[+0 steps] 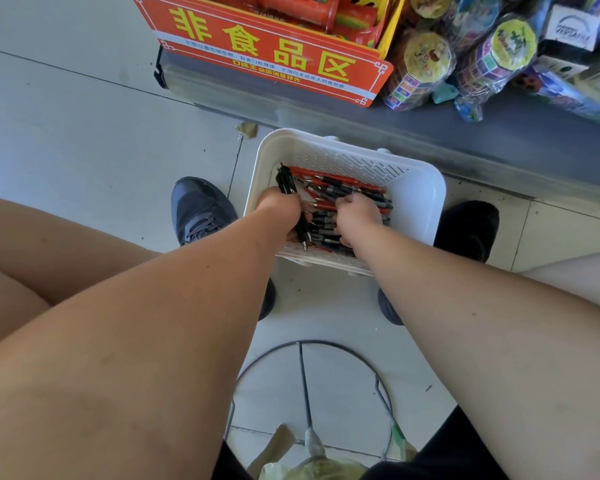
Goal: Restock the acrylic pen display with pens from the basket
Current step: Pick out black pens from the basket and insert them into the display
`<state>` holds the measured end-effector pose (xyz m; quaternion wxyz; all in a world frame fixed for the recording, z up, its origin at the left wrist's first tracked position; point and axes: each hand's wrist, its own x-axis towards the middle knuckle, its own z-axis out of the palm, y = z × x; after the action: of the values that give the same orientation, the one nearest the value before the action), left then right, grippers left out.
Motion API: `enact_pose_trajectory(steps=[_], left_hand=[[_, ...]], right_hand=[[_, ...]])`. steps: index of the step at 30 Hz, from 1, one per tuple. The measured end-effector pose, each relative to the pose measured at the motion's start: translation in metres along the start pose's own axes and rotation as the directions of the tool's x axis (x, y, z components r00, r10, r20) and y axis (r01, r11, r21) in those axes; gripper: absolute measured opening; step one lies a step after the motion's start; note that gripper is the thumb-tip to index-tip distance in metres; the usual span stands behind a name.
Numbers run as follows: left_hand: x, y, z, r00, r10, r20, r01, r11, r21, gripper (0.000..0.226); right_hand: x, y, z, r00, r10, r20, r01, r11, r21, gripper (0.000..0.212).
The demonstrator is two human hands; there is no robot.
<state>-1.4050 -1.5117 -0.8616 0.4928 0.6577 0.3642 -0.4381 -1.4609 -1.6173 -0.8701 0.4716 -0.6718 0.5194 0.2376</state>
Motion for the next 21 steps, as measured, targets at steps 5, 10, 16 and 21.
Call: enact_pose_trajectory(steps=[5,10,16,21], left_hand=[[-0.002,-0.002,0.004,1.000,0.019,0.023,-0.018,0.999,-0.044,0.019],[-0.007,-0.004,0.013,0.996,0.064,0.066,-0.060,0.997,-0.054,0.018],[-0.003,0.001,0.020,0.996,0.047,0.079,-0.044,0.999,-0.032,0.015],[0.004,-0.001,0.016,0.998,0.022,0.059,-0.019,0.999,-0.048,0.016]], right_hand=[[-0.004,0.007,-0.008,0.990,-0.137,0.014,0.138,0.985,-0.102,0.030],[-0.001,0.002,-0.010,0.978,-0.210,-0.004,0.201,0.939,-0.279,0.051],[0.008,-0.009,-0.015,0.991,-0.132,0.021,0.125,0.856,-0.502,0.062],[0.016,-0.013,-0.020,0.994,-0.104,-0.040,0.050,0.733,-0.679,0.063]])
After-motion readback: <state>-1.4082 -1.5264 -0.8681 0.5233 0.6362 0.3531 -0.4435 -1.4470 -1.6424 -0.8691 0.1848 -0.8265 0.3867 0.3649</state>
